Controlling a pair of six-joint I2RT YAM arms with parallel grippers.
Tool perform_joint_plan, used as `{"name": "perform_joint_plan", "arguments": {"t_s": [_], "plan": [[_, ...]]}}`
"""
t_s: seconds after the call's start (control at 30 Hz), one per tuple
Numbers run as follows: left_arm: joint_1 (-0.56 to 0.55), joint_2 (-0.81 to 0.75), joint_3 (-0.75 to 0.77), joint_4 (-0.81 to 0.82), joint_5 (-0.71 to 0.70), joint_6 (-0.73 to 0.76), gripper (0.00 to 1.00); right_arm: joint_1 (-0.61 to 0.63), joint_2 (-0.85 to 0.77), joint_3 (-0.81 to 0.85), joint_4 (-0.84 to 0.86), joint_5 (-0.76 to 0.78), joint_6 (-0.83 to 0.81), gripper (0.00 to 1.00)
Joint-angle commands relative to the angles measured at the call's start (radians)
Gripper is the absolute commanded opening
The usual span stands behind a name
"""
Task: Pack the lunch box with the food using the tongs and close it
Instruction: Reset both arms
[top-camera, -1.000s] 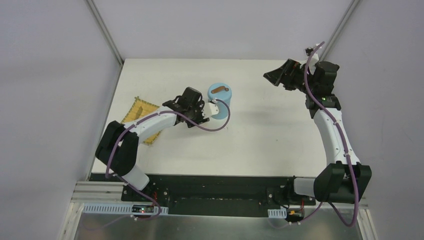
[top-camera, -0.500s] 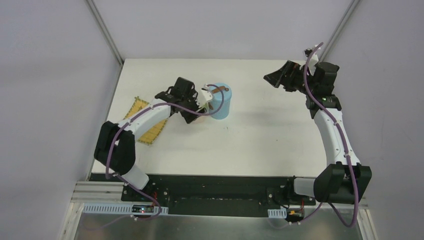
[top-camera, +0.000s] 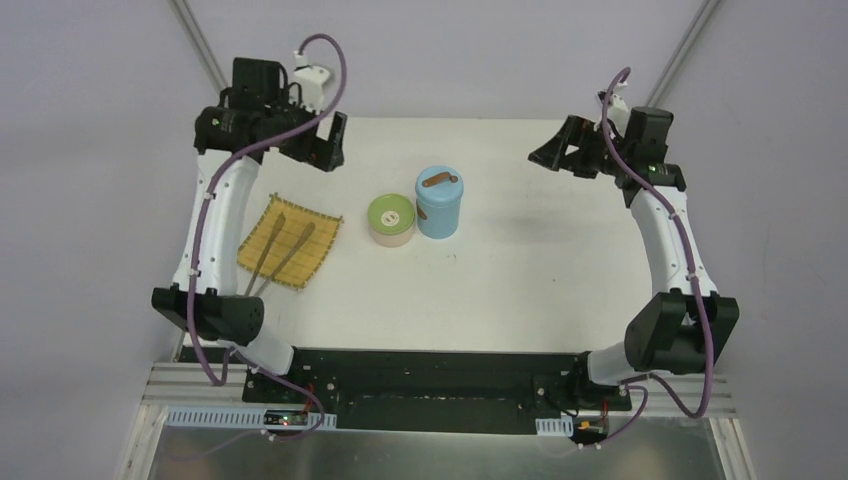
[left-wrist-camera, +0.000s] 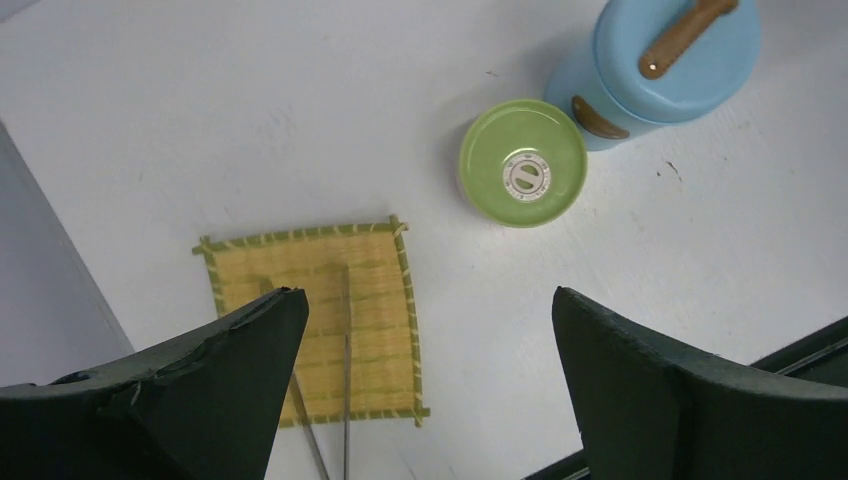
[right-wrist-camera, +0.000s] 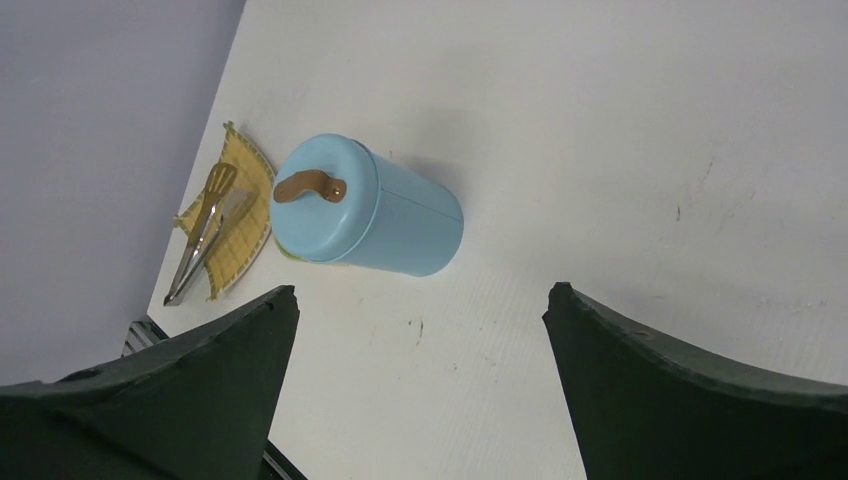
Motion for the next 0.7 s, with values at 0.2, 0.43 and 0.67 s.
{"name": "perform_joint_plan", "arguments": {"t_s": [0.2, 0.43, 0.67], "plan": [[0.289, 0.085, 0.083, -0.407, 0.076, -0.104, 0.99, -0.077, 0.138, 0.126, -0.347, 0.072, -0.223, 0.98], [0.366, -0.060, -0.188, -0.263, -0.038, -0.106, 0.99, -0.133, 0.114, 0.025, -0.378, 0.154, -0.299, 0.98], [0.368, -0.079, -0.208, -0.243, -0.090, -0.131, 0.99, -0.148, 0.111, 0.029, -0.385, 0.162, -0.277, 0.98]]}}
